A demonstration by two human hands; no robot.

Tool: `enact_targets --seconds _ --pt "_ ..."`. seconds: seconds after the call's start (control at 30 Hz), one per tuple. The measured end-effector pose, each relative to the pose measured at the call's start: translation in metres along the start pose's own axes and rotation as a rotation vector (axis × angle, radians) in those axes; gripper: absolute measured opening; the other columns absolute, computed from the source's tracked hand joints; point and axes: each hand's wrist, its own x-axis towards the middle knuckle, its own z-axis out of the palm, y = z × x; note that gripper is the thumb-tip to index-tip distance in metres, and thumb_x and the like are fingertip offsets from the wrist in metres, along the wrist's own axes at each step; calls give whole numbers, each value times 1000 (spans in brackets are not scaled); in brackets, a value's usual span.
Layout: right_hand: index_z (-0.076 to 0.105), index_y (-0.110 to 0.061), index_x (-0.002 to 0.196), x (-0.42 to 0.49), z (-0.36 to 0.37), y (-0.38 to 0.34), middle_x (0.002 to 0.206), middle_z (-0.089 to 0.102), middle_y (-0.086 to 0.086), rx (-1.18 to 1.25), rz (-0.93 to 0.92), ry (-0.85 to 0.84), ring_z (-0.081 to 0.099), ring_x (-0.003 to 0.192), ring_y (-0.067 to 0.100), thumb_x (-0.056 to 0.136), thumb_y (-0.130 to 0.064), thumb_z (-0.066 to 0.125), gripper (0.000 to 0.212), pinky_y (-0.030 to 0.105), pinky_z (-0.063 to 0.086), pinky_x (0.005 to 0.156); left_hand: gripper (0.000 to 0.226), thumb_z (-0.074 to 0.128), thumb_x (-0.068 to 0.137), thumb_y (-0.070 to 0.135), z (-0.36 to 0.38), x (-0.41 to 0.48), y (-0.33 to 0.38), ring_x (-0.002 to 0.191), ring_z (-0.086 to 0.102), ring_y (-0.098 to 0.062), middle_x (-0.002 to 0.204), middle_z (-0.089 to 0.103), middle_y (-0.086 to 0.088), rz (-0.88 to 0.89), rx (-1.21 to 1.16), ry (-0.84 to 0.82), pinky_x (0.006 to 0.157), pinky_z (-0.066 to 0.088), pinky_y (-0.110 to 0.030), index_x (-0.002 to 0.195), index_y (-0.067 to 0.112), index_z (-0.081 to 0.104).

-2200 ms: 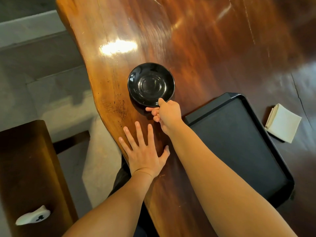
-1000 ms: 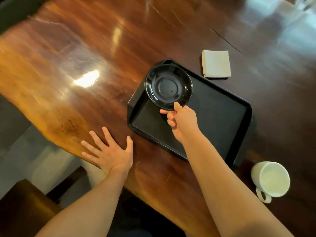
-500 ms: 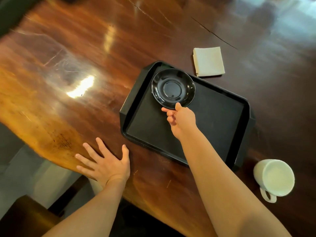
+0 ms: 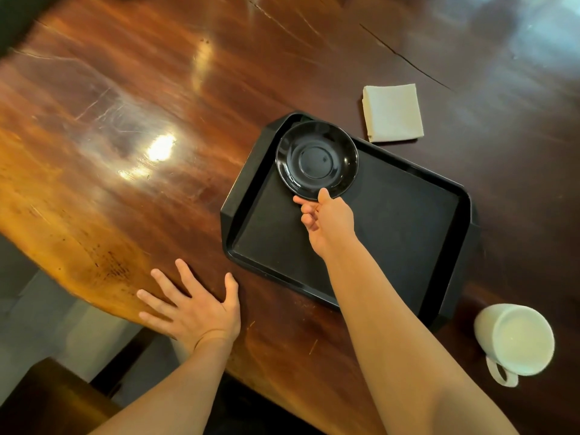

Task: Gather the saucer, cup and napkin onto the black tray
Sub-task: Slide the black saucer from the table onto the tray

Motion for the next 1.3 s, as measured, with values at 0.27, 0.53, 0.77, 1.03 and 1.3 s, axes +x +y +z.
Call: enact_targets --seconds 0.27,0.53,0.77,1.03,1.3 --pt "45 -4 129 -2 -1 7 90 73 24 16 3 4 50 42 10 108 -16 41 25 18 41 38 93 25 84 75 0 -1 0 153 -1 -50 168 6 -18 10 -17 1 120 2 -68 159 20 15" --pt "47 -5 120 -10 -6 10 91 73 23 0 -2 1 51 42 10 108 -17 41 18 18 42 38 93 26 85 75 -1 -1 0 153 -1 -49 168 5 -18 10 -22 5 120 2 -68 159 21 14" --pt "44 -6 121 -11 -7 10 96 74 23 -75 -53 -10 53 48 14 108 -20 42 19 20 45 41 93 26 85 75 -2 -1 1 153 -2 -48 169 3 -16 -3 -13 -11 120 2 -68 160 21 12" --pt "40 -9 114 -10 -8 8 90 74 20 -108 -63 25 59 50 15 108 -20 42 13 22 48 45 94 25 85 75 -2 0 1 153 -3 -49 169 2 -17 2 -11 -27 120 1 -68 160 21 11" --pt "50 -7 114 -21 -16 15 95 74 16 -97 -98 37 74 74 22 105 -25 51 21 29 57 62 94 27 84 72 -4 1 -1 152 -4 -52 168 1 -20 23 -27 -52 119 0 -70 160 19 10"
